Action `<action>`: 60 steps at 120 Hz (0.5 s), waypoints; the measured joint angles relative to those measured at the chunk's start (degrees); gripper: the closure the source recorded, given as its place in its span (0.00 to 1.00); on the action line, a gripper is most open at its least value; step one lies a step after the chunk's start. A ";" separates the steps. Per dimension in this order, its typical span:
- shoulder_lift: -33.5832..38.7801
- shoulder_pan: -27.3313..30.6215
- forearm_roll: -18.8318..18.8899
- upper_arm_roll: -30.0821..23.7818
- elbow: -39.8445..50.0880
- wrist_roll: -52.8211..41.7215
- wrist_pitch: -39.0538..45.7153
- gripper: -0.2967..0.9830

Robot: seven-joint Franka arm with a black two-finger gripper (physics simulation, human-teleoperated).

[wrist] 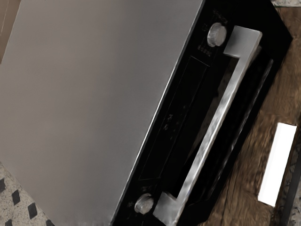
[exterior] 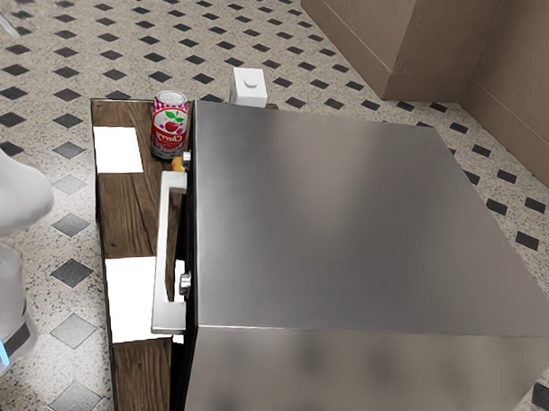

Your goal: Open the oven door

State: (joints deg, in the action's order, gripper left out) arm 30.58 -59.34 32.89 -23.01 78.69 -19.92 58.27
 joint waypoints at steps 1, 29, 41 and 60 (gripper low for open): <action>0.94 -0.56 0.08 -0.63 1.45 -0.10 0.05 0.23; 11.03 -12.58 -3.27 -2.41 30.19 -1.96 10.88 0.23; 8.58 -16.68 -4.54 2.30 33.28 -2.17 17.01 0.23; 7.61 -21.69 -3.06 5.80 36.90 -2.31 25.04 0.23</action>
State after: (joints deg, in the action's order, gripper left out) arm 38.20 -81.03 29.83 -17.22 115.59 -22.23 83.32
